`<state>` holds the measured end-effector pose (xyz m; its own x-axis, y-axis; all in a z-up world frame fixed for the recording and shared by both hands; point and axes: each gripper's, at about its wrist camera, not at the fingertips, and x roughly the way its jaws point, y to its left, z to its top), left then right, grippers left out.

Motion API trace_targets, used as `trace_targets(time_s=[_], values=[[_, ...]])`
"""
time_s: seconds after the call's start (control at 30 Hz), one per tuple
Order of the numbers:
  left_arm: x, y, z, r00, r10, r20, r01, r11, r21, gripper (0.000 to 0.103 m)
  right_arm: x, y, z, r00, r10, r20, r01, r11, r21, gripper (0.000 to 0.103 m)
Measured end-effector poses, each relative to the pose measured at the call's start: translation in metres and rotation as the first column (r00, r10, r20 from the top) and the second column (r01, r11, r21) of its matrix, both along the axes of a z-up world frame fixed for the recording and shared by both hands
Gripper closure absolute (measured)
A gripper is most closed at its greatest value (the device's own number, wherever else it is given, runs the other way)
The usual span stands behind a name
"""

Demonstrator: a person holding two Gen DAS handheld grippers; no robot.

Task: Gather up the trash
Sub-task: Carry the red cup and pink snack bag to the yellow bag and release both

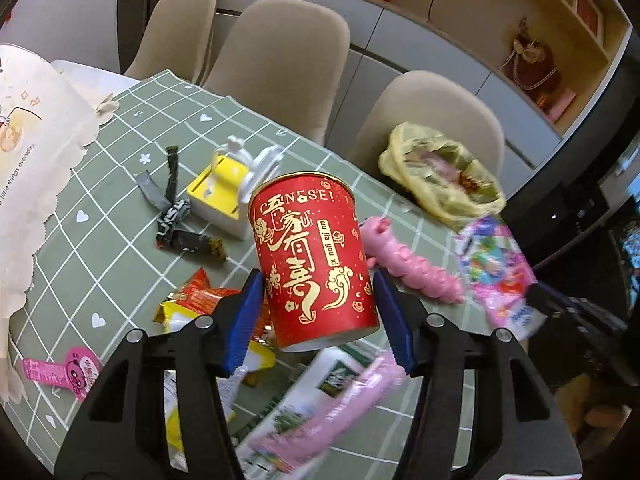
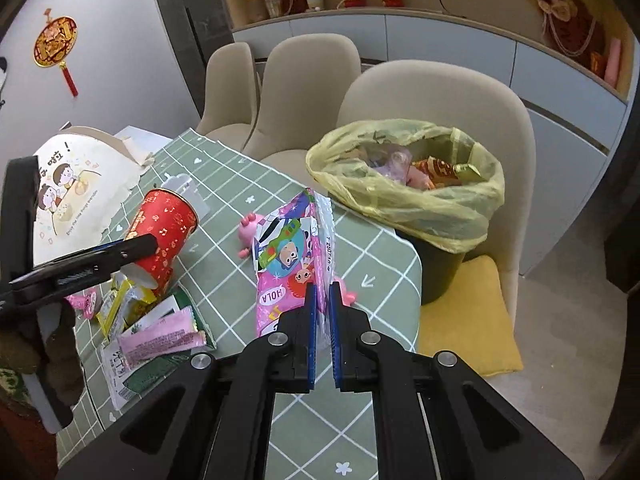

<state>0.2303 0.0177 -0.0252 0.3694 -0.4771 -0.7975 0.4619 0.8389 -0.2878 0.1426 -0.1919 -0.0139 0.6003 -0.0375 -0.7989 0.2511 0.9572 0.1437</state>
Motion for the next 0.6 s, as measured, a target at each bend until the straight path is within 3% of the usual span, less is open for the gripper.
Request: trace_targets(time_s=[0.23, 0.37, 0.6], values=[[0.0, -0.055, 0.027, 0.996, -0.087, 0.025, 0.088, 0.995, -0.041, 0.05, 0.008, -0.029, 0.015, 0.999, -0.006, 0.041, 0.007, 1.0, -0.018, 0.095], [0.007, -0.091, 0.035, 0.99, -0.139, 0.008, 0.139, 0.986, -0.087, 0.05, 0.017, -0.069, 0.024, 0.996, -0.026, 0.081, 0.028, 0.999, -0.022, 0.095], [0.027, -0.17, 0.028, 0.983, -0.179, -0.041, 0.175, 0.981, -0.083, 0.049, 0.044, -0.15, 0.021, 0.989, -0.074, 0.131, 0.076, 0.997, -0.006, 0.095]])
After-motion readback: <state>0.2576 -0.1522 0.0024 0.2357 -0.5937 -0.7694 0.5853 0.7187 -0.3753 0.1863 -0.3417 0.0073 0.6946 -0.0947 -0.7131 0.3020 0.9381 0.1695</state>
